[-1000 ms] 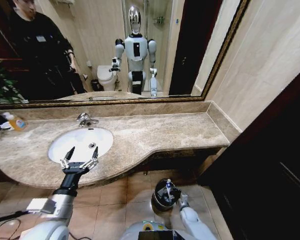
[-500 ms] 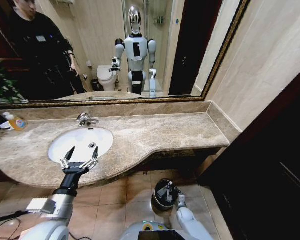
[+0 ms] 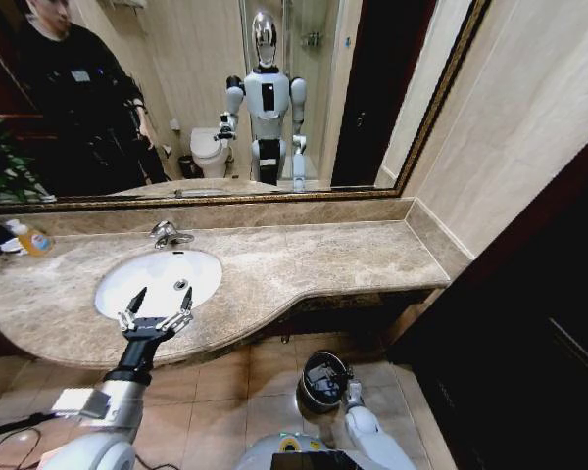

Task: Pick up the trash from the sink and place it in the trash bin.

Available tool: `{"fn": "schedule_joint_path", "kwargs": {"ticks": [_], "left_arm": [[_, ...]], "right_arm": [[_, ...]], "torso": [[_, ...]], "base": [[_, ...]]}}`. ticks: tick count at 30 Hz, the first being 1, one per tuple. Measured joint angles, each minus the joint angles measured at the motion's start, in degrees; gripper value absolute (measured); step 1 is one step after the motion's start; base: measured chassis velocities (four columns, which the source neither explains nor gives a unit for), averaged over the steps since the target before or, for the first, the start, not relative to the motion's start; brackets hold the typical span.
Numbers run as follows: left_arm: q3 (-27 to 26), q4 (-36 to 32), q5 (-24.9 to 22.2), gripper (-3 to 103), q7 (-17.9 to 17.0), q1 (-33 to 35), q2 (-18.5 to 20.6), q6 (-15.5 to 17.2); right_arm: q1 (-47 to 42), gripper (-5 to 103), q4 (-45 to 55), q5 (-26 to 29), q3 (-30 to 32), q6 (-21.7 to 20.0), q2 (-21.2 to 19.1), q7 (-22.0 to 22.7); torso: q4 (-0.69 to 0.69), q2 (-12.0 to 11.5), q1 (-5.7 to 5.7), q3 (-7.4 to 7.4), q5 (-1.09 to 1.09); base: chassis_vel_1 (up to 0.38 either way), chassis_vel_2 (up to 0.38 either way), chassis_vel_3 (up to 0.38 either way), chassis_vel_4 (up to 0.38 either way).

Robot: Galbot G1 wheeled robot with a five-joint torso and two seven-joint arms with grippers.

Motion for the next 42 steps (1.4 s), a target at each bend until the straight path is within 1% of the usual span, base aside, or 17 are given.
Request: {"fn": "schedule_joint_path", "kwargs": {"ticks": [2, 3, 5, 10, 15, 18, 22, 24, 26, 28, 30, 32, 33, 35, 37, 41, 42], "left_arm": [[0.0, 0.0, 0.0, 100, 0.0, 0.0, 0.0, 0.0], [0.0, 0.0, 0.0, 100, 0.0, 0.0, 0.0, 0.0], [0.0, 0.0, 0.0, 100, 0.0, 0.0, 0.0, 0.0], [0.0, 0.0, 0.0, 100, 0.0, 0.0, 0.0, 0.0], [0.0, 0.0, 0.0, 100, 0.0, 0.0, 0.0, 0.0], [0.0, 0.0, 0.0, 100, 0.0, 0.0, 0.0, 0.0], [0.0, 0.0, 0.0, 100, 0.0, 0.0, 0.0, 0.0], [0.0, 0.0, 0.0, 100, 0.0, 0.0, 0.0, 0.0], [0.0, 0.0, 0.0, 100, 0.0, 0.0, 0.0, 0.0], [0.0, 0.0, 0.0, 100, 0.0, 0.0, 0.0, 0.0], [0.0, 0.0, 0.0, 100, 0.0, 0.0, 0.0, 0.0], [0.0, 0.0, 0.0, 100, 0.0, 0.0, 0.0, 0.0], [0.0, 0.0, 0.0, 100, 0.0, 0.0, 0.0, 0.0], [0.0, 0.0, 0.0, 100, 0.0, 0.0, 0.0, 0.0], [0.0, 0.0, 0.0, 100, 0.0, 0.0, 0.0, 0.0], [0.0, 0.0, 0.0, 100, 0.0, 0.0, 0.0, 0.0], [0.0, 0.0, 0.0, 100, 0.0, 0.0, 0.0, 0.0]], "right_arm": [[-0.28, 96, 0.56, 0.01, 0.0, -0.29, 0.06, 0.13], [-0.28, 96, 0.56, 0.01, 0.0, -0.29, 0.06, 0.13], [-0.82, 99, 1.49, 0.03, -0.01, -0.52, 0.06, 0.13], [-1.76, 100, 4.17, 0.32, 0.15, -2.34, 0.04, 0.85], [-1.8, 100, 4.84, 0.24, 0.14, -2.58, 0.04, 2.15], [-2.7, 100, 6.88, 0.11, 0.11, -3.35, -0.02, 2.59], [-5.0, 100, 12.3, 0.38, 0.43, -5.48, -0.35, 2.62], [-6.93, 100, 18.19, 0.83, 0.93, -6.9, -1.11, 3.04], [-7.34, 100, 19.55, 0.86, 1.0, -7.05, -1.44, 3.29], [-8.96, 100, 25.38, 0.22, 1.05, -7.04, -3.18, 4.44], [-10.58, 100, 31.57, 0.14, 1.43, -8.3, -4.81, 4.51], [-11.04, 100, 33.34, 0.24, 1.55, -8.78, -5.22, 4.52], [-12.28, 100, 38.06, 0.41, 1.85, -9.9, -6.06, 4.54], [-13.8, 100, 43.96, 0.53, 2.44, -11.34, -6.79, 4.68], [-14.21, 100, 45.8, 0.61, 2.64, -11.83, -6.92, 4.75], [-17.05, 100, 58.98, 2.23, 4.53, -15.84, -7.66, 5.17], [-17.05, 100, 58.98, 2.23, 4.53, -15.84, -7.66, 5.17]], "torso": [[0.0, 0.0, 0.0, 0.0, 0.0], [0.0, 0.0, 0.0, 0.0, 0.0], [0.0, 0.0, 0.0, 0.0, 0.0], [0.0, 0.0, 0.0, 0.0, 0.0], [0.0, 0.0, 0.0, 0.0, 0.0], [0.0, 0.0, 0.0, 0.0, 0.01], [0.0, 0.0, 0.0, 0.0, 0.01], [0.0, 0.0, -0.01, 0.0, 0.01], [0.0, 0.0, -0.01, 0.0, 0.01], [0.0, 0.0, 0.0, 0.0, 0.01], [0.0, 0.0, 0.0, 0.0, 0.01], [0.0, 0.0, 0.0, 0.0, 0.0], [0.0, 0.0, 0.0, 0.0, 0.01], [0.0, 0.0, 0.0, 0.0, 0.01], [0.0, 0.0, 0.0, 0.0, 0.01], [0.01, 0.0, 0.0, 0.0, 0.01], [0.01, 0.0, 0.0, 0.0, 0.01]], "base": [[0.0, 0.0, 0.0, 0.0], [0.0, 0.0, 0.0, 0.0], [0.0, 0.0, 0.0, 0.0], [0.0, 0.0, 0.0, 0.0], [0.0, 0.0, 0.0, 0.0], [0.0, 0.0, 0.0, 0.0], [0.0, 0.0, 0.0, 0.0], [0.0, 0.0, 0.0, 0.0], [0.0, 0.0, 0.0, 0.0], [0.0, 0.0, 0.0, 0.0], [0.0, 0.0, 0.0, 0.0], [0.0, 0.0, 0.0, 0.0], [0.0, 0.0, 0.0, 0.0], [0.0, 0.0, 0.0, 0.0], [0.0, 0.0, 0.0, 0.0], [0.0, 0.0, 0.0, 0.0], [0.0, 0.0, 0.0, 0.0]]}}
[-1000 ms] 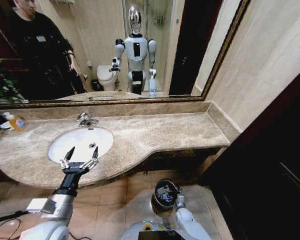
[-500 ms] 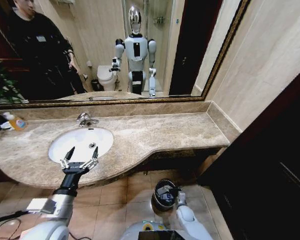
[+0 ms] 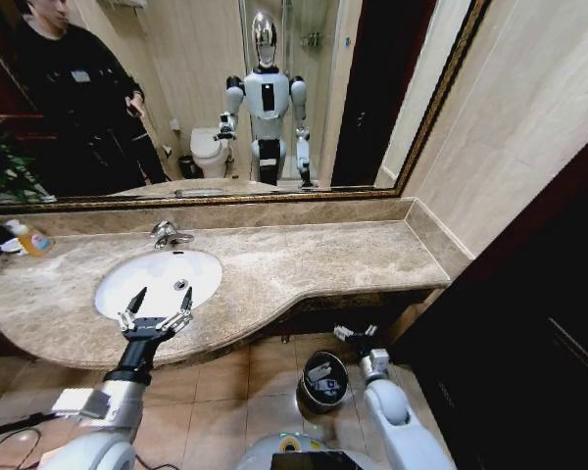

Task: Pick up the trash from the sink and place it in the trash bin.

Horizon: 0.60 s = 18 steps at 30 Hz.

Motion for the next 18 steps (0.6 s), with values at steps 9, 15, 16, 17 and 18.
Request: {"fn": "schedule_joint_path", "kwargs": {"ticks": [9, 15, 16, 17, 18], "left_arm": [[0.0, 0.0, 0.0, 100, 0.0, 0.0, 0.0, 0.0], [0.01, 0.0, 0.0, 100, 0.0, 0.0, 0.0, 0.0], [0.0, 0.0, 0.0, 100, 0.0, 0.0, 0.0, 0.0], [0.0, 0.0, 0.0, 100, 0.0, 0.0, 0.0, 0.0], [0.0, 0.0, 0.0, 100, 0.0, 0.0, 0.0, 0.0]], "right_arm": [[-3.76, 100, 18.81, 3.58, 4.59, -7.32, -2.26, 3.24], [-6.0, 100, 28.13, 5.3, 6.8, -9.07, -2.54, 4.7], [-6.4, 100, 29.43, 5.62, 7.19, -9.31, -2.64, 4.75], [-6.64, 100, 30.02, 5.72, 7.42, -9.34, -2.76, 4.76], [-6.64, 100, 30.02, 5.72, 7.42, -9.34, -2.76, 4.76]], "torso": [[0.0, 0.0, 0.0, 0.0, 0.0], [-0.01, 0.0, 0.0, 0.0, -0.01], [-0.01, 0.0, 0.0, 0.0, -0.01], [-0.01, 0.0, 0.0, 0.0, -0.01], [-0.01, 0.0, 0.0, 0.0, -0.01]], "base": [[0.0, 0.0, 0.0, 0.0], [0.0, 0.0, 0.0, 0.0], [0.0, 0.0, 0.0, 0.0], [0.0, 0.0, 0.0, 0.0], [0.0, 0.0, 0.0, 0.0]]}}
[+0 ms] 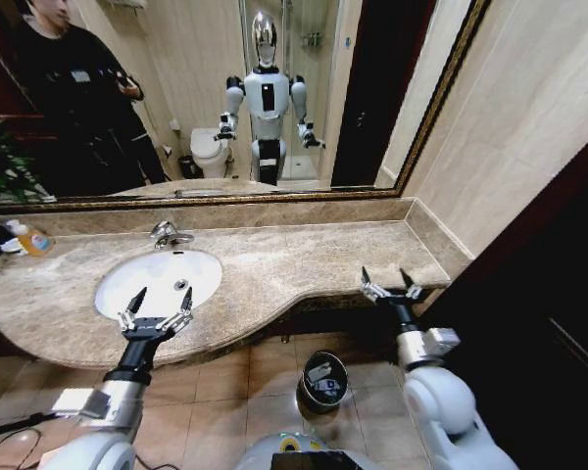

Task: Pick up the trash from the sink and place it in the trash bin.

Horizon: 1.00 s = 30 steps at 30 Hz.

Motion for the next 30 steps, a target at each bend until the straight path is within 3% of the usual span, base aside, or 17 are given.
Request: {"fn": "schedule_joint_path", "kwargs": {"ticks": [9, 16, 22, 30], "left_arm": [[0.0, 0.0, 0.0, 100, 0.0, 0.0, 0.0, 0.0], [0.0, 0.0, 0.0, 100, 0.0, 0.0, 0.0, 0.0], [0.0, 0.0, 0.0, 100, 0.0, 0.0, 0.0, 0.0], [0.0, 0.0, 0.0, 100, 0.0, 0.01, 0.0, 0.0]], "right_arm": [[-0.62, 100, -2.63, 0.33, 0.65, 1.17, -0.11, -1.07], [-6.66, 100, -0.38, 3.64, 1.96, 4.08, -4.05, -2.78], [-8.63, 100, -0.61, 3.51, 2.91, 5.97, -4.41, -3.76], [-7.23, 100, -0.71, 2.68, 2.54, 4.27, -4.28, -1.97]], "torso": [[0.0, 0.0, 0.0, 0.0, 0.01], [0.0, 0.0, 0.0, 0.0, 0.0], [0.0, 0.0, 0.0, 0.0, 0.01], [0.0, 0.0, 0.0, 0.0, 0.0]], "base": [[0.0, 0.0, 0.0, 0.0], [0.0, 0.0, 0.0, 0.0], [0.0, 0.0, 0.0, 0.0], [0.0, 0.0, 0.0, 0.0]]}}
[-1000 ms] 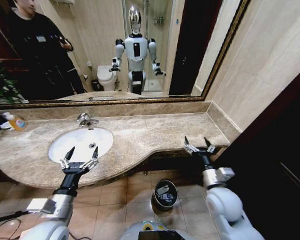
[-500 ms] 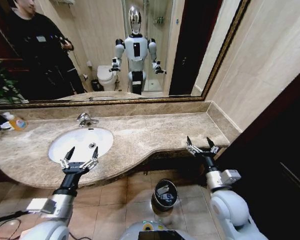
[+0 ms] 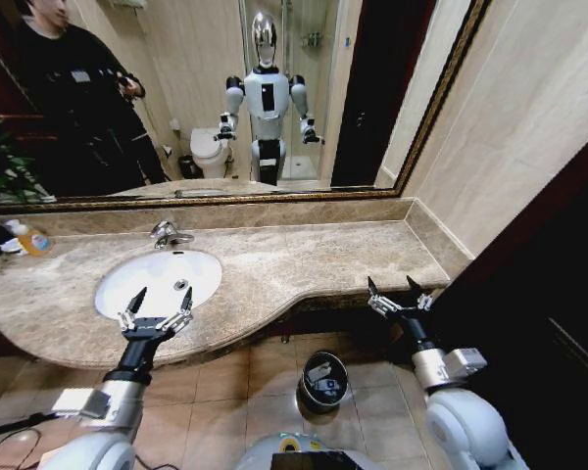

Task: Pick up the trash from the sink and place it in the trash bin.

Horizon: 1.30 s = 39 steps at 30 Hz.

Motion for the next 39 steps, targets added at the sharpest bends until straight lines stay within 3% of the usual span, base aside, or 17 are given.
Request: {"fn": "schedule_joint_path", "kwargs": {"ticks": [39], "left_arm": [[0.0, 0.0, 0.0, 100, 0.0, 0.0, 0.0, 0.0]], "right_arm": [[0.22, 100, 0.01, -0.33, -0.3, -0.35, 0.27, 0.32]], "torso": [[0.0, 0.0, 0.0, 0.0, 0.0]], "base": [[0.0, 0.0, 0.0, 0.0]]}}
